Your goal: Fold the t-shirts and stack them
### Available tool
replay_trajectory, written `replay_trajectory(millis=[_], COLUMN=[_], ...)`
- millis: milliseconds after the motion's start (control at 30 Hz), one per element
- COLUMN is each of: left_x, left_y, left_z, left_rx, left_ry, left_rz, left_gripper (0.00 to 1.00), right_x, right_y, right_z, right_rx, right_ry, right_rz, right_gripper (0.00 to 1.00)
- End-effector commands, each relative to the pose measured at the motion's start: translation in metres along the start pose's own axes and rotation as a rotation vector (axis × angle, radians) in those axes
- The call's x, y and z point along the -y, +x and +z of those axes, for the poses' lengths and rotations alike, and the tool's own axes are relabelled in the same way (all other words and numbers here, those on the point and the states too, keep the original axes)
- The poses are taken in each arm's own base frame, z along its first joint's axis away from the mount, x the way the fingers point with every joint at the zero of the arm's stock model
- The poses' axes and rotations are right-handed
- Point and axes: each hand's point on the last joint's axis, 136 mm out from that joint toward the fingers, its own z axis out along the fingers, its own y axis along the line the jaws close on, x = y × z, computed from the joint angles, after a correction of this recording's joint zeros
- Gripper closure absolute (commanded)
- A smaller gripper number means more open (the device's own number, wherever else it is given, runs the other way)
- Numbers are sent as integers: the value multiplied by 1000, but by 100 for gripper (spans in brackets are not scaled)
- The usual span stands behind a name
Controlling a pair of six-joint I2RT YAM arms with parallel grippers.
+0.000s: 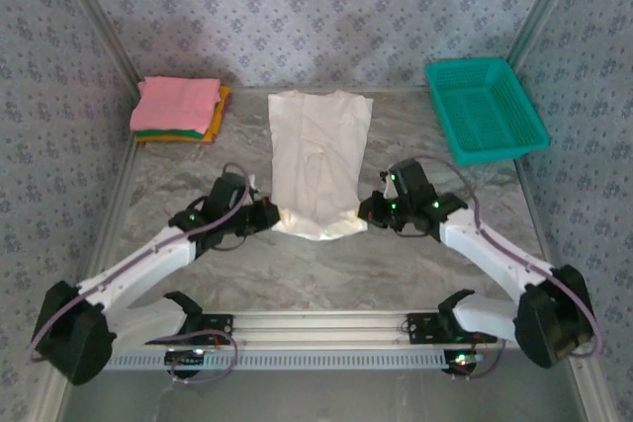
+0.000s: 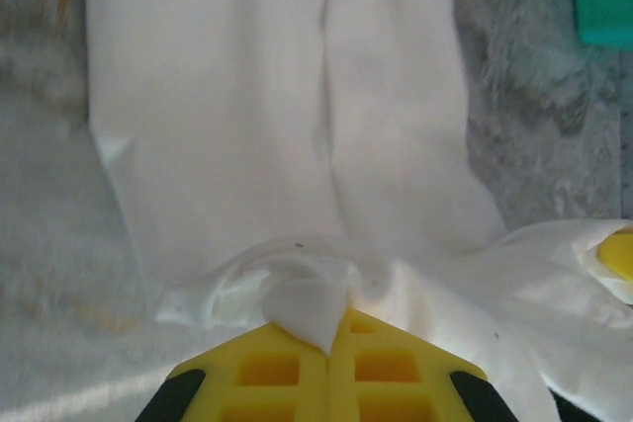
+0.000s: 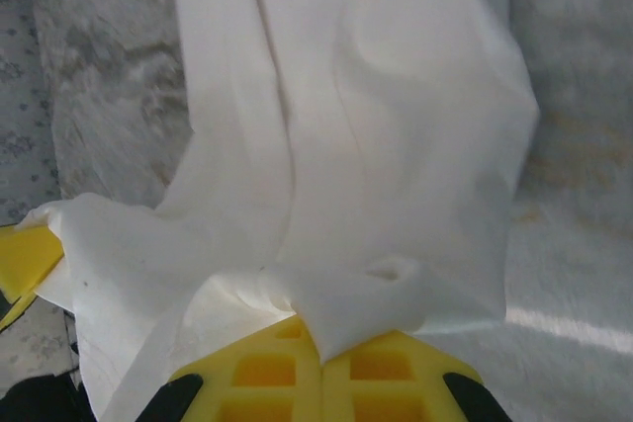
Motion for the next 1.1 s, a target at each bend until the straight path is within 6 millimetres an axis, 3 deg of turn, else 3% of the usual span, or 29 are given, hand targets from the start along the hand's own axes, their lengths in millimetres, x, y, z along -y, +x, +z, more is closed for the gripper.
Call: replay_trajectory(millis=[0, 233, 333, 433, 467, 600, 933, 1000, 1067], left_x=[18, -5, -18, -14, -12, -8, -11, -16, -24], left_y=[-32, -74, -85, -105, -112, -138, -180, -188, -201], left_z=[3, 31, 33, 32, 33, 50, 96, 98, 98], left_rx=[-6, -39, -58, -29, -22, -39, -116, -113, -93], left_ry=[44, -44, -106, -108, -109, -115, -133, -157, -202], left_rz=[95, 113, 122, 144, 152, 184, 236, 238, 233], left_gripper=[100, 100, 100, 100, 100, 100, 100, 100, 67], right_x=[-6, 9, 6, 3, -6, -8, 10, 14, 16], right_y=[-27, -79, -100, -116, -127, -149, -191, -200, -212], right_z=[3, 35, 34, 36, 35, 44, 60, 66, 70], right_rx=[-12, -8, 28, 57, 71, 81, 120, 123, 119], right_ry=[16, 69, 86, 90, 75, 73, 102, 100, 97], right_rz=[-59, -52, -57, -77, -93, -104, -78, -70, -61], right_gripper=[100, 100, 100, 100, 100, 100, 100, 85, 80])
